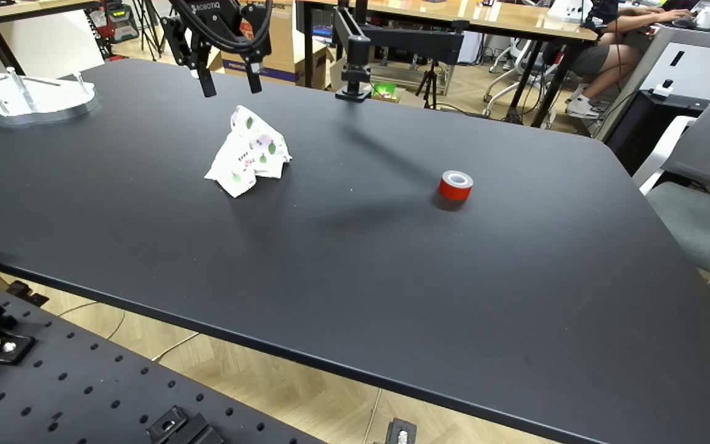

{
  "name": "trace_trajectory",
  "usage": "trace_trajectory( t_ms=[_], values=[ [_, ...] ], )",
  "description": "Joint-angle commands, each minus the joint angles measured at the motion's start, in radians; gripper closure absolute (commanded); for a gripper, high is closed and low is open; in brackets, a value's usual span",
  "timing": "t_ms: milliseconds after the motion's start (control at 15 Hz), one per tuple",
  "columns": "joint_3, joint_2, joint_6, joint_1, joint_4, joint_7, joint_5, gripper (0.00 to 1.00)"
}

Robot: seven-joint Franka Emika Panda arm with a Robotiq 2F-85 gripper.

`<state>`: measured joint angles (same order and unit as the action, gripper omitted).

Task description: Remove the towel from the bar and put it on the table

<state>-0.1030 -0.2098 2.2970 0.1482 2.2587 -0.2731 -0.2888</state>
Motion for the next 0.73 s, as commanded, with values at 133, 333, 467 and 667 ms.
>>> trace_trajectory(
  t_ms=[133,333,467,667],
  values=[
    [0.017,0.001,0.039,0.009,-0.002,0.0,0.007,0.02],
    [0.017,-0.002,0.039,0.01,0.0,0.001,0.007,0.0],
    [0.017,-0.002,0.039,0.01,0.001,0.002,0.007,0.0],
    [0.017,-0.002,0.039,0.01,0.001,0.002,0.007,0.0]
  ],
)
